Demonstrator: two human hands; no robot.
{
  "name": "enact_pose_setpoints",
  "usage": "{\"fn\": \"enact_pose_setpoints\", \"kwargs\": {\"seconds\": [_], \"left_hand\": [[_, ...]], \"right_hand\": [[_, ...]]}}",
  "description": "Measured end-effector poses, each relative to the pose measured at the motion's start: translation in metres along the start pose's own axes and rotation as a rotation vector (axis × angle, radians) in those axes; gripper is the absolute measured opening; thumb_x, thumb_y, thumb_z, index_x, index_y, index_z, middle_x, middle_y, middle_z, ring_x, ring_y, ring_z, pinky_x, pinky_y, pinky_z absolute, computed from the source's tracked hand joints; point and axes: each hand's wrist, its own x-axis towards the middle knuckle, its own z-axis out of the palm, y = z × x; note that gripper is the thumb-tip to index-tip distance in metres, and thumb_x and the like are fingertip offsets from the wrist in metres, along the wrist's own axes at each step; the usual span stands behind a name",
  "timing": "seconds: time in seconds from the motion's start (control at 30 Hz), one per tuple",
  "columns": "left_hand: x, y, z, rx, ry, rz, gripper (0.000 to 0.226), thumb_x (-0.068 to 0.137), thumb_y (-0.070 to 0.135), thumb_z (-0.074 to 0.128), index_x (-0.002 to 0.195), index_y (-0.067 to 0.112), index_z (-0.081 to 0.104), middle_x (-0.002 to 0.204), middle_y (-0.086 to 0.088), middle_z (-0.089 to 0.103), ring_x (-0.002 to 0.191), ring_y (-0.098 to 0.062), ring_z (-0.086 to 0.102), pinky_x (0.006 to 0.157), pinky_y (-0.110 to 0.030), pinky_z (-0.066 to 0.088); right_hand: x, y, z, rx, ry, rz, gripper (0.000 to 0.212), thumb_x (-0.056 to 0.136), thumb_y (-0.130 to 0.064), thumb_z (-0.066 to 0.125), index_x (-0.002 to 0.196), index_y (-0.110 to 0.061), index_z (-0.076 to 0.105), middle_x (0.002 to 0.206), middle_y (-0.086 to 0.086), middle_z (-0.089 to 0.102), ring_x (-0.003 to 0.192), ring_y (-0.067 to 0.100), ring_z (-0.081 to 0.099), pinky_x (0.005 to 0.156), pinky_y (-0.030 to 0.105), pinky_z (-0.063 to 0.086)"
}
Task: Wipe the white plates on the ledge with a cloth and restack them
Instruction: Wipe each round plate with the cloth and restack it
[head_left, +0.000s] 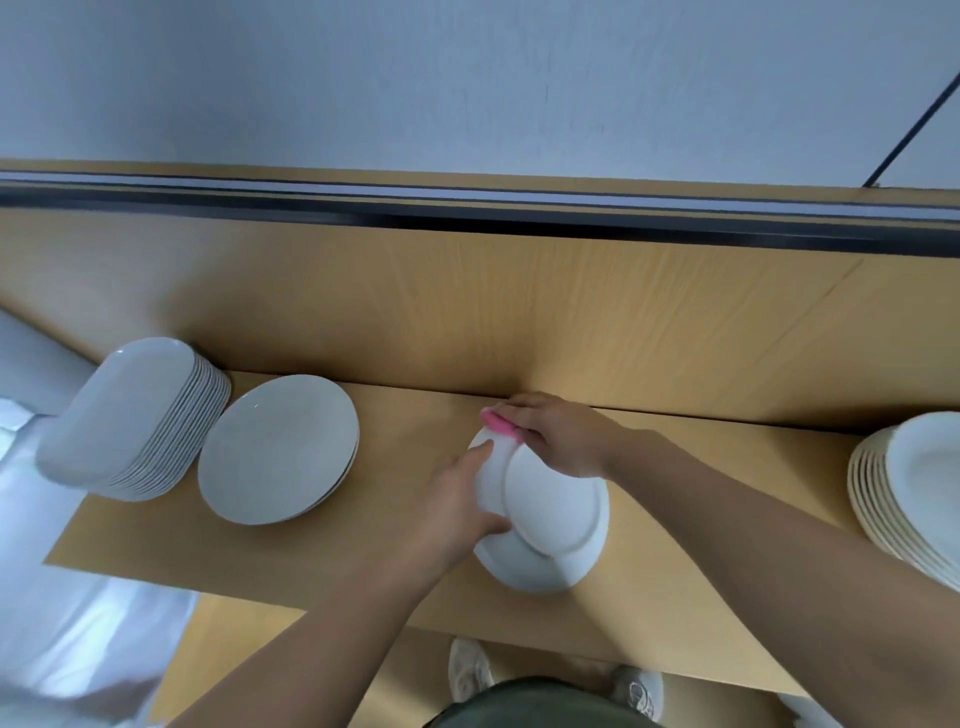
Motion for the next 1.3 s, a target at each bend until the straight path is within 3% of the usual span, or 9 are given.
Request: {"fn": "enact_pose_setpoints", "kwargs": {"seconds": [0.17,0.37,0.47,0.6,0.77,0.9,1.13,1.23,1.3], "left_hand": [[0.007,-0.012,-0.001,-0.046,0.008,-0.002,0.088,0.072,0.014,0.08,0.147,0.021,0.034,0.141,-0.004,0.042,0.126,-0.019,0.043,0.092,-0.022,0.038],[0.016,-0.024,-0.001,-0.088,-0.002,-0.018,0.092,0.069,0.014,0.083,0.147,0.02,0.034,0.146,-0.001,0.041,0.131,-0.019,0.04,0.106,-0.032,0.038],[0.018,-0.03,0.0,-0.111,-0.007,-0.023,0.094,0.068,0.015,0.085,0.147,0.023,0.035,0.144,0.0,0.042,0.129,-0.018,0.041,0.106,-0.035,0.04],[0.02,-0.037,0.002,-0.118,-0.007,-0.027,0.093,0.066,0.015,0.086,0.145,0.023,0.038,0.141,0.001,0.046,0.125,-0.018,0.044,0.103,-0.034,0.042],[0.021,-0.042,0.002,-0.131,-0.006,-0.027,0.096,0.064,0.016,0.087,0.145,0.026,0.037,0.141,0.001,0.045,0.124,-0.02,0.046,0.103,-0.038,0.043],[0.026,-0.042,0.0,-0.052,-0.065,-0.004,0.109,0.061,0.023,0.087,0.151,0.031,0.024,0.144,0.0,0.039,0.131,-0.021,0.04,0.106,-0.038,0.04],[0.027,-0.042,-0.004,-0.005,-0.125,0.003,0.108,0.063,0.027,0.085,0.149,0.039,0.022,0.133,-0.002,0.035,0.122,-0.022,0.042,0.092,-0.028,0.043],[0.027,-0.046,-0.004,-0.146,-0.135,-0.018,0.107,0.058,0.037,0.083,0.149,0.038,0.026,0.14,0.001,0.039,0.124,-0.018,0.045,0.1,-0.034,0.046],[0.027,-0.049,-0.005,-0.255,-0.13,-0.041,0.096,0.069,0.024,0.083,0.149,0.029,0.03,0.145,0.002,0.041,0.126,-0.017,0.046,0.101,-0.033,0.045]], "right_hand": [[0.006,0.014,0.017,0.152,0.011,0.034,0.041,0.106,-0.03,0.03,0.144,-0.038,0.04,0.144,-0.02,0.04,0.13,0.003,0.04,0.11,0.029,0.033],[0.003,0.026,0.026,0.233,0.072,0.129,0.041,0.106,-0.027,0.032,0.146,-0.033,0.04,0.145,-0.012,0.043,0.129,0.005,0.042,0.109,0.024,0.031],[-0.004,0.032,0.034,0.265,0.139,0.188,0.041,0.106,-0.026,0.034,0.147,-0.027,0.04,0.146,-0.007,0.043,0.132,0.009,0.04,0.11,0.024,0.029],[-0.02,0.039,0.052,0.342,0.243,0.307,0.041,0.105,-0.032,0.034,0.146,-0.029,0.041,0.142,-0.009,0.046,0.13,0.006,0.039,0.102,0.015,0.025],[-0.054,0.038,0.087,0.468,0.405,0.535,0.041,0.104,-0.029,0.036,0.145,-0.027,0.041,0.13,-0.004,0.048,0.114,0.01,0.046,0.093,0.024,0.032],[-0.069,0.033,0.109,0.521,0.475,0.58,0.039,0.102,-0.026,0.038,0.141,-0.022,0.044,0.123,-0.003,0.049,0.109,0.014,0.049,0.091,0.028,0.036],[-0.049,0.038,0.078,0.48,0.363,0.512,0.04,0.104,-0.039,0.035,0.14,-0.028,0.048,0.132,-0.01,0.051,0.119,0.007,0.047,0.097,0.02,0.032],[-0.04,0.044,0.061,0.46,0.267,0.43,0.039,0.104,-0.033,0.04,0.142,-0.03,0.047,0.143,-0.014,0.046,0.13,0.005,0.041,0.103,0.014,0.025],[-0.034,0.046,0.048,0.473,0.197,0.385,0.039,0.104,-0.035,0.041,0.142,-0.034,0.047,0.143,-0.02,0.044,0.131,0.003,0.039,0.106,0.015,0.022]]}}
